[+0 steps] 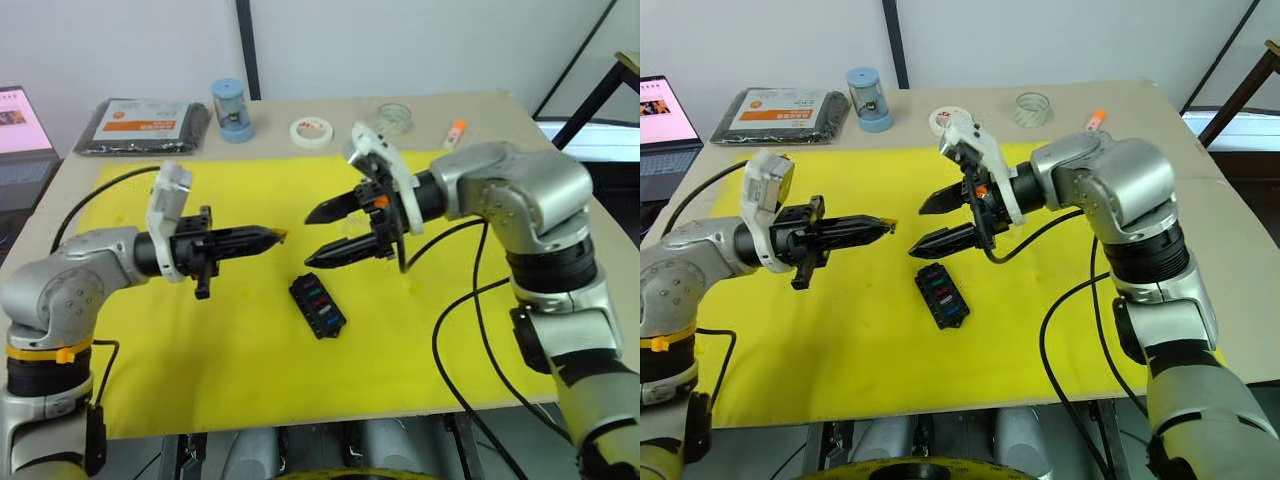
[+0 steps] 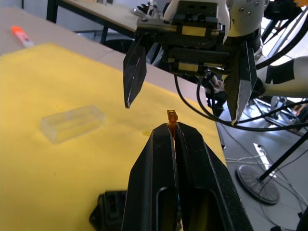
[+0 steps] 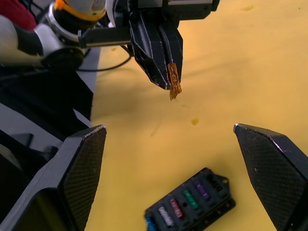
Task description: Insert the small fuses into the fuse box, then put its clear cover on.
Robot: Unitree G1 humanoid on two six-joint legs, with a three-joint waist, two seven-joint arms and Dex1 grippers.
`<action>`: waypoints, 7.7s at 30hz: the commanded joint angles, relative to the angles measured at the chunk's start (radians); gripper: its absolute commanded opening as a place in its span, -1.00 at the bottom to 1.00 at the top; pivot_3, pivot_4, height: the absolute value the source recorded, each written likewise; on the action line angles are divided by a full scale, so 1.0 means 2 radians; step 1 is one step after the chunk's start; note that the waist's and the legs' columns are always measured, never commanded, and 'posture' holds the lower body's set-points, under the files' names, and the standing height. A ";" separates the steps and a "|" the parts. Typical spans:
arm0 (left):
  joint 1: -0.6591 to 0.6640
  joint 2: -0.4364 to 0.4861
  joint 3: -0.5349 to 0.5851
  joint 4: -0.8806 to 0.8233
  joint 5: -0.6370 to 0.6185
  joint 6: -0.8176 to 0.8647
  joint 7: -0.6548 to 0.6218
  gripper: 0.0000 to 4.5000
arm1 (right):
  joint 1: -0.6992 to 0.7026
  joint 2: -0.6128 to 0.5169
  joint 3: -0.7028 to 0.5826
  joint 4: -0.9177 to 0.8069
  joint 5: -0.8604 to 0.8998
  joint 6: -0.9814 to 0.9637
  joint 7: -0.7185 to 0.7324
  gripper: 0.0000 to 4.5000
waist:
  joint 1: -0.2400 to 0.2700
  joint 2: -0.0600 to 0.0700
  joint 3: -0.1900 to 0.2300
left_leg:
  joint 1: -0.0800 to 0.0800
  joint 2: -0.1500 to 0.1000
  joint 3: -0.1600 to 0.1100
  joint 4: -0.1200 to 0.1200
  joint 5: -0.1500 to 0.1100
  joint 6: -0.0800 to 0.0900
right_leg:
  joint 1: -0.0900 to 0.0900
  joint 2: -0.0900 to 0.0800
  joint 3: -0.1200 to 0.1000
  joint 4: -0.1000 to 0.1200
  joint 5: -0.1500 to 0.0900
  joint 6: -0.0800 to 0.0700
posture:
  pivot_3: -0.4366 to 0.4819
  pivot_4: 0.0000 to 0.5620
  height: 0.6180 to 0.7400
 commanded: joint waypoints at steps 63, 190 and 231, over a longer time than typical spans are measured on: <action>-0.014 0.021 -0.025 -0.013 -0.013 -0.039 0.031 -1.00 | -0.029 0.017 -0.011 0.005 0.091 0.011 -0.102 -0.99 | 0.003 0.000 0.000 | -0.001 0.000 -0.001 0.000 0.000 0.000 | 0.000 0.001 0.000 -0.001 0.000 0.000 | -0.05 -0.47 1.00; 0.115 0.036 -0.158 -0.039 0.233 -0.194 0.041 1.00 | -0.021 0.057 0.178 0.196 -0.303 -0.448 0.163 -0.70 | 0.003 0.000 0.000 | 0.000 0.000 0.000 0.000 0.000 0.000 | 0.000 0.001 0.000 -0.001 0.000 0.000 | -0.05 -0.47 1.00; 0.123 0.052 -0.132 -0.047 0.219 -0.187 0.037 1.00 | 0.015 0.053 0.162 0.185 -0.294 -0.440 0.146 -0.99 | 0.003 0.000 0.000 | 0.000 0.000 0.000 0.000 0.000 0.000 | 0.001 0.001 0.000 -0.001 0.000 0.000 | -0.05 -0.47 1.00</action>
